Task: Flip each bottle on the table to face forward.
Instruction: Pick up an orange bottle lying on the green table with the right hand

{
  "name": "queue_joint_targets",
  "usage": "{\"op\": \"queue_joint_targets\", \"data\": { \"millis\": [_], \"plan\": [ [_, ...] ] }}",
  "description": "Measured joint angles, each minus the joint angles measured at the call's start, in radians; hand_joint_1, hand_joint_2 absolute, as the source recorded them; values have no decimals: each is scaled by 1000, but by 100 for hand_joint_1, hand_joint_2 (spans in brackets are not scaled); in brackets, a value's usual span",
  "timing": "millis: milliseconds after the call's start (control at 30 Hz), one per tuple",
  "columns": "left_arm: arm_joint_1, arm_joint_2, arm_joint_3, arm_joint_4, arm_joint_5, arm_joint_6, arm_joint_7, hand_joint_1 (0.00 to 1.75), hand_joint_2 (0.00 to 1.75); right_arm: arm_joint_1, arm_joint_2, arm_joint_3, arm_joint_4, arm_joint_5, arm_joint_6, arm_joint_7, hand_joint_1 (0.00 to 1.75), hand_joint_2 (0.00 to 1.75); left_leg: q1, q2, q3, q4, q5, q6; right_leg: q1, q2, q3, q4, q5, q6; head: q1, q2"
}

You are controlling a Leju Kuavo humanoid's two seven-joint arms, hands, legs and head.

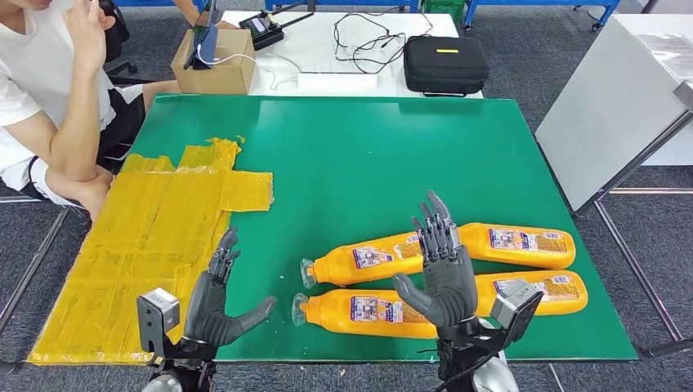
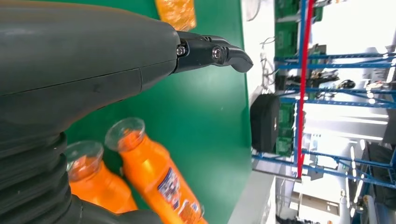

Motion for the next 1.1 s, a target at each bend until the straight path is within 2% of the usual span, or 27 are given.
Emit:
{"op": "queue_joint_targets", "data": {
  "millis": [133,333,600,733,800,900,1000,1100],
  "plan": [
    [0,7,1,-20,-24,14,-12,0,175,0,5,0,10,32,-17,1,0,175,0,0,0,0,0,0,0,0,0,0,0,0,0,0],
    [-15,15,14,-71,-60,33,-41,0,175,-25,-4,0,27,218,-115,1,0,175,0,0,0,0,0,0,0,0,0,0,0,0,0,0],
    [-27,24,22,-106,-69,35,-46,0,175,-43,-17,0,47,260,-132,3,0,175,0,0,0,0,0,0,0,0,0,0,0,0,0,0],
    [-36,30,23,-122,-74,37,-54,0,175,-51,-29,4,54,339,-157,14,0,175,0,0,0,0,0,0,0,0,0,0,0,0,0,0],
    [-44,31,23,-130,-76,30,-51,0,175,-61,-39,10,60,431,-187,31,0,175,0,0,0,0,0,0,0,0,0,0,0,0,0,0],
    [-54,32,22,-134,-81,7,-36,0,175,-97,-66,31,85,654,-234,95,0,175,0,0,0,0,0,0,0,0,0,0,1,0,0,0],
    [-68,30,22,-134,-82,-18,-19,0,175,-164,-104,54,144,849,-236,177,0,175,0,0,0,0,2,0,0,0,0,0,1,0,0,0],
    [-83,26,22,-132,-80,-41,-4,0,175,-247,-134,79,226,964,-212,221,0,175,0,0,0,0,3,0,0,0,0,0,3,1,0,0]
  ]
}}
